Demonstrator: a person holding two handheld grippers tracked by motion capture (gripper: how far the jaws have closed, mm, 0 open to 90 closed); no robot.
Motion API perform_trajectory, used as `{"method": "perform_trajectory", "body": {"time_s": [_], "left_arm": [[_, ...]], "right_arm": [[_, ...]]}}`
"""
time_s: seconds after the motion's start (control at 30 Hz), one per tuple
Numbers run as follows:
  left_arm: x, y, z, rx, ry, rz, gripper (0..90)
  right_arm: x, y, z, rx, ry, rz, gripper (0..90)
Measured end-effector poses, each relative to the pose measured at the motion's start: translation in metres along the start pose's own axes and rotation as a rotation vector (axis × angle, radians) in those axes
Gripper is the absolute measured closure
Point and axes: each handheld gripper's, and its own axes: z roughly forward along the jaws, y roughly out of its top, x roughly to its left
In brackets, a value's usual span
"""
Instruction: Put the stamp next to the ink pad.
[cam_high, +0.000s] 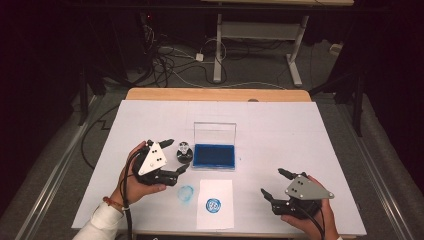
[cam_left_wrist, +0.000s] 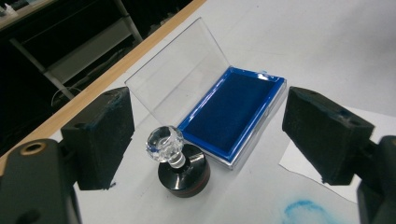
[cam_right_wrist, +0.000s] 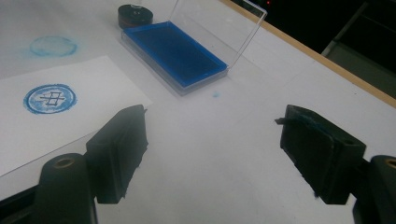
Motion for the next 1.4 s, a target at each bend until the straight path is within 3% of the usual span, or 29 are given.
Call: {"method": "perform_trajectory", "body": {"time_s": [0.2,0.4,0.87,0.97,1.13,1.23,1.4], "left_arm": [[-0.003,-0.004,-0.008,-0.023,0.006,-0.003,16.5],[-0.010,-0.009,-0.012,0.002,0.011,0.036,16.5],[-0.015,-0.028,-0.018,0.010,0.037,0.035,16.5],[-0.017,-0.034,-0.018,0.033,0.052,0.049,16.5],[-0.022,-0.047,-0.018,0.069,0.064,0.041,16.5],[-0.023,-0.056,-0.021,0.058,0.079,-0.001,16.5],[-0.025,-0.072,-0.027,0.090,0.082,-0.027,16.5]], "right_arm": [[0.000,0.001,-0.001,-0.005,-0.004,0.002,23.2],[0.000,0.001,-0.002,-0.013,-0.008,0.001,23.2],[-0.002,-0.001,-0.002,-0.011,-0.023,0.006,23.3],[-0.002,-0.002,-0.003,-0.013,-0.026,0.008,23.2],[-0.003,-0.002,-0.003,-0.014,-0.039,0.011,23.1],[-0.004,-0.004,-0.004,-0.014,-0.050,0.012,22.3],[-0.004,-0.007,-0.006,-0.016,-0.088,0.015,22.0]]}}
